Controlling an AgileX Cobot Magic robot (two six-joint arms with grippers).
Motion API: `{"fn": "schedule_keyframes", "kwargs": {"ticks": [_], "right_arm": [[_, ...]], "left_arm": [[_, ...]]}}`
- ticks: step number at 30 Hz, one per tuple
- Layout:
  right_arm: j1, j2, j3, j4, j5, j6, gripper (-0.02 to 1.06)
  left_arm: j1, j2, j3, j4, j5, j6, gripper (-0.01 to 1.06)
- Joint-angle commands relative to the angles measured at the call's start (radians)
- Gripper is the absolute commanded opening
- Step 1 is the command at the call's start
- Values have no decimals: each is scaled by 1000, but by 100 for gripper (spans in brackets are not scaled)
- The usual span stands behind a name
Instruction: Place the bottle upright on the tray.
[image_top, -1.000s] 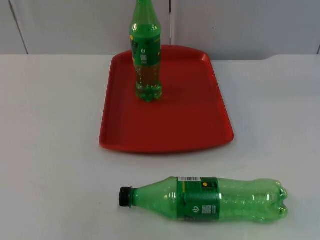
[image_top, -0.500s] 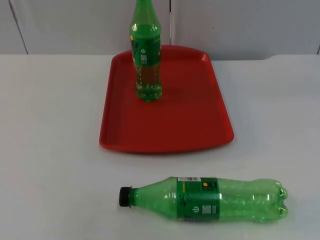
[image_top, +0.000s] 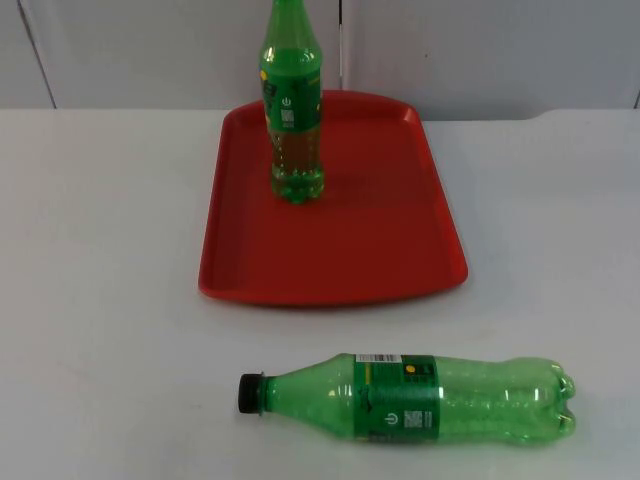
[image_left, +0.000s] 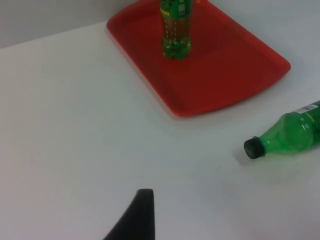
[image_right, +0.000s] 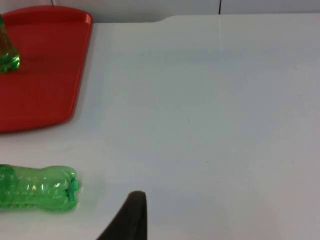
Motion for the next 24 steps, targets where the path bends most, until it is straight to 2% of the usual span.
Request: {"fn": "schedule_keyframes", "kwargs": {"ticks": [1,24], "right_arm": [[-7,-4,5,0,-7,-4,105],[-5,-4,5,-3,-9,-8,105]], "left_arm": [[-6,-3,4,1,2,-1,105],[-6,-3,4,5,2,-1,105]]}}
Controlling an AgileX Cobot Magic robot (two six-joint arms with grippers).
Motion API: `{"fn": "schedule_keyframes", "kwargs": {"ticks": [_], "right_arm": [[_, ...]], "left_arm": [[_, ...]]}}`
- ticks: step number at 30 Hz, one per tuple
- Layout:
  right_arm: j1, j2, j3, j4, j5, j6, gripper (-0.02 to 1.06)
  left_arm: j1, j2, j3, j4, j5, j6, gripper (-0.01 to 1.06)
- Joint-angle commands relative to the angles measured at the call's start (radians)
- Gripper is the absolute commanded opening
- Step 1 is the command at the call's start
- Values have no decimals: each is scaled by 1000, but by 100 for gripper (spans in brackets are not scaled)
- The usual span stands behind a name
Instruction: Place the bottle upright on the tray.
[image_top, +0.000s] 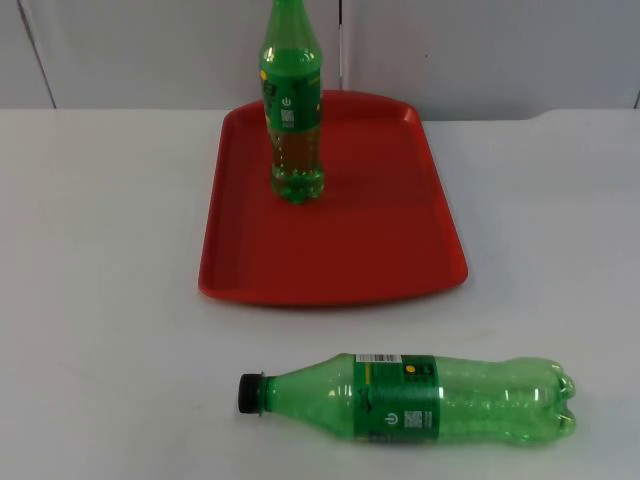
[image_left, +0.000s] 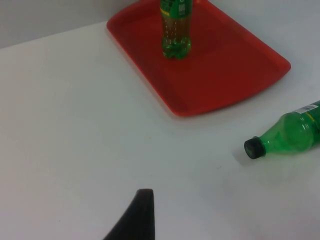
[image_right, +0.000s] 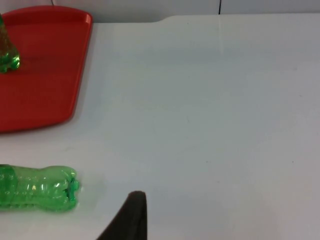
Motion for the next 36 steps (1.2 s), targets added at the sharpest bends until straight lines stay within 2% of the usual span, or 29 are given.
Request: {"fn": "schedule_keyframes", "kwargs": {"ticks": [1,6,11,23,28,36], "right_arm": [[-5,-4,5,-3,-9,-8,105],[-5,-4,-2,4,-9,-8,105],[-5,122,-78,27,-7,-12,105],[-5,569,-319,27,-5,-52,105],[-5,791,-450,34,1,-111,105],[-5,1031,-588,73,28,-214,105]], "left_arm": [[-6,-3,4,3,2,-1,105],[-6,-3,4,3,2,-1,105],[-6,-3,4,3,2,-1,105],[-6,-3,4,3,2,-1,105],[-6,-3,4,3,2,-1,105],[-6,-3,4,3,2,-1,105]]}}
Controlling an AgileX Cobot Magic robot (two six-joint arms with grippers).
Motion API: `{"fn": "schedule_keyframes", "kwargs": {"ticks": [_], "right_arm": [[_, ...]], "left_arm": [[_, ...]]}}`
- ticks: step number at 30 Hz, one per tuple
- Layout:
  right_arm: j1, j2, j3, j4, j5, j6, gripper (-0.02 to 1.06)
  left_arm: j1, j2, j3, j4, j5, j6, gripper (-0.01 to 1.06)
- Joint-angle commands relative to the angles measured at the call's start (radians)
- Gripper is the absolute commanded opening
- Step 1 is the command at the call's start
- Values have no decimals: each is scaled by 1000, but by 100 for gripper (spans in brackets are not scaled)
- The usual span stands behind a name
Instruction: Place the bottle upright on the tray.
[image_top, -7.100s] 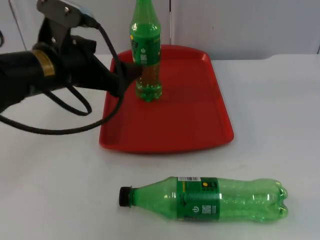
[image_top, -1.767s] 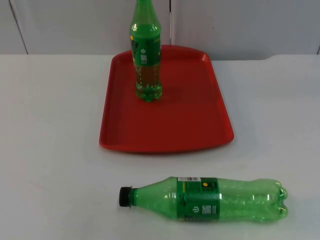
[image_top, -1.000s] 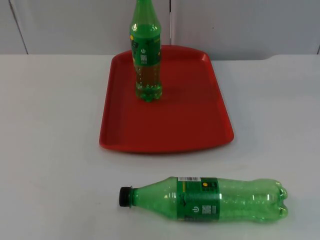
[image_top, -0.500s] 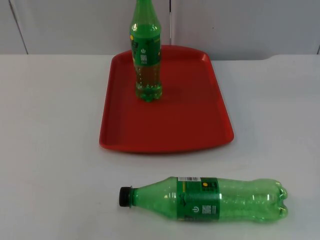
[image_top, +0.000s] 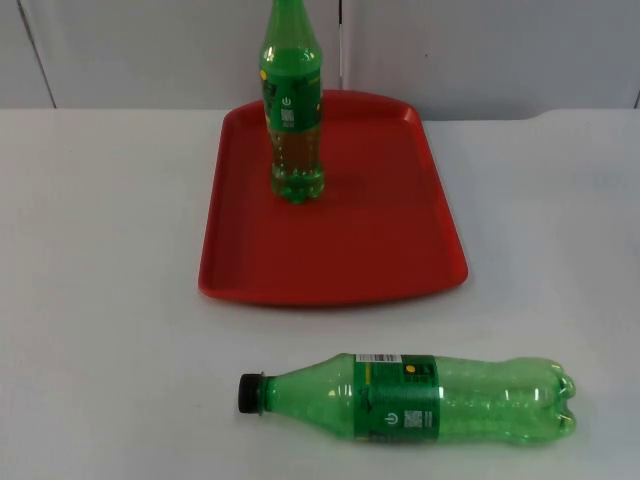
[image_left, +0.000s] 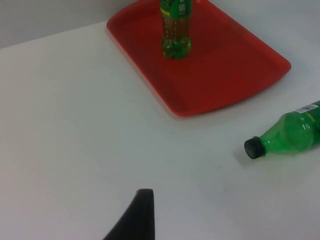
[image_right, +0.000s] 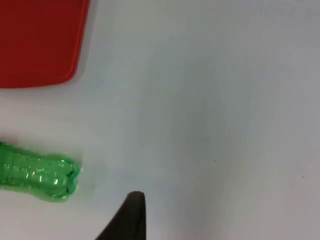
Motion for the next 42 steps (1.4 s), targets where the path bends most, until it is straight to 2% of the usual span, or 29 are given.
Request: {"fn": "schedule_keyframes", "kwargs": {"ticks": [1,6,11,15,18,25,26,30,42], "right_arm": [[-5,53,-33,9,7,-35,105],[-5,188,-106,15,7,-35,105],[-5,305,-179,51,9,-94,105],[-1,439,-295,94,64,-121,105],[16,489,-339,89,88,-135,105],[162,669,-511,82,115,-218,105],[162,669,-511,82,115,-218,105],[267,746,-565,82,115,-290,105],[547,843,-565,68,115,-502,105]], "left_arm": [[-6,-3,4,3,2,-1,105],[-6,-3,4,3,2,-1,105],[-6,-3,4,3,2,-1,105],[-6,-3,4,3,2,-1,105],[-6,-3,4,3,2,-1,105],[-6,-3,4,3,2,-1,105],[-6,-3,4,3,2,-1,105],[-6,-3,4,3,2,-1,105],[-6,-3,4,3,2,-1,105]]}}
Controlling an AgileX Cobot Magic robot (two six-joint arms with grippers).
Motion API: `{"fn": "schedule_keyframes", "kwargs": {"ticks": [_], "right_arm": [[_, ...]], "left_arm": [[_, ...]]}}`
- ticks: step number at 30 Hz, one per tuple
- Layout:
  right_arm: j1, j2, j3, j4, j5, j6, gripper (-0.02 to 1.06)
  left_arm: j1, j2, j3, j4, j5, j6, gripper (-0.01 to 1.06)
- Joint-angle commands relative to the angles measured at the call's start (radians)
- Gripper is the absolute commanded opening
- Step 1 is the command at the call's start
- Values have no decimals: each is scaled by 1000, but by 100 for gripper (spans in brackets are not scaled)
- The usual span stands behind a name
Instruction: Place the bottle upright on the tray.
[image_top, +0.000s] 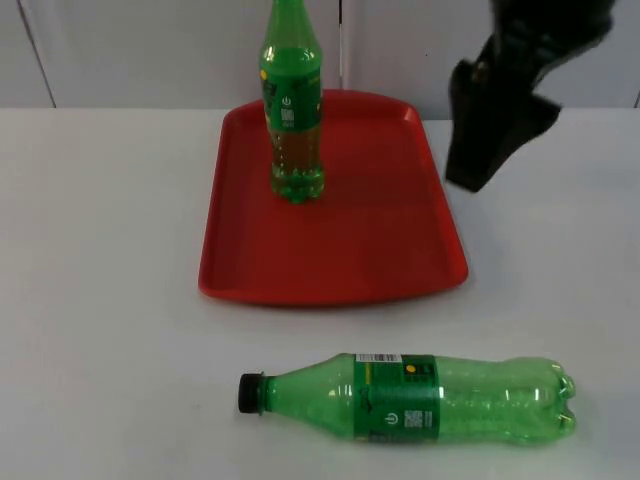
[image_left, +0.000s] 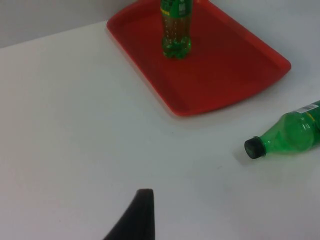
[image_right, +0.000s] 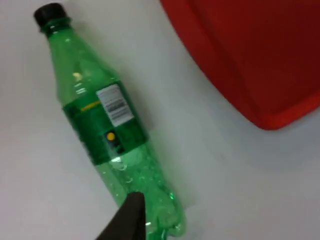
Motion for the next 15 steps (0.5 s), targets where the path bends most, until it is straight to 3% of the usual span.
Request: {"fn": "schedule_keyframes", "kwargs": {"ticks": [1,5,10,15], "right_arm": [[46,12,-8,1,10,-57,105],[104,36,-8,22,6,-127,105],[114,54,-8,80,8,-164,105],[133,82,-6,51,10,-177,104]], "left_arm": [[-6,-3,4,3,2,-1,105],[-6,-3,4,5,2,-1,105],[-6,-3,4,5,2,-1,105],[-6,-3,4,5,2,-1,105]]}}
